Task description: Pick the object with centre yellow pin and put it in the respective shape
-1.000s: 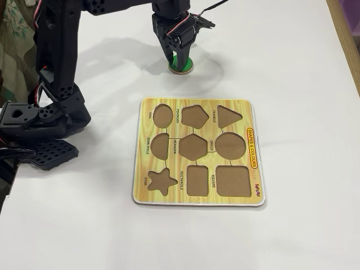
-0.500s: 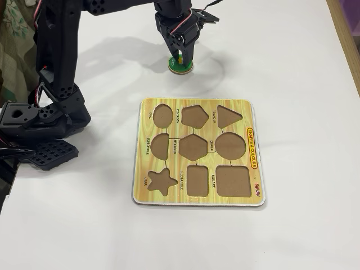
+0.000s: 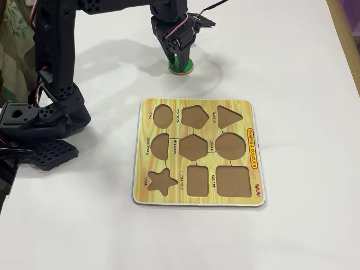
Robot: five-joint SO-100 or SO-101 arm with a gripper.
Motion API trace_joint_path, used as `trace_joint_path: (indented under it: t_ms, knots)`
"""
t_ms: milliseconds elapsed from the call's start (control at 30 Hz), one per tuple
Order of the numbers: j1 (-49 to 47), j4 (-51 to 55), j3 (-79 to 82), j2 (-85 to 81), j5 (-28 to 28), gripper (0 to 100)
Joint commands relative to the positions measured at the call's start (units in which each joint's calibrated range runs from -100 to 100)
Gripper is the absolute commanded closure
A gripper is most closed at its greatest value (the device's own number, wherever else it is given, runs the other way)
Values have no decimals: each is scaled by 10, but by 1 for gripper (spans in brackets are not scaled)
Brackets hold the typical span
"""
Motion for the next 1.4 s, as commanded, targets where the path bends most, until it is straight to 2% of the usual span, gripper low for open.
trace_joint_path:
  t_ms: [0, 467, 600, 1367]
  knots:
    - [6, 1, 2, -13, -1, 93]
    - [6, -2, -6, -14, 0, 94]
    - [6, -2, -6, -14, -1, 89]
    - [6, -41, 4, -15, -1, 89]
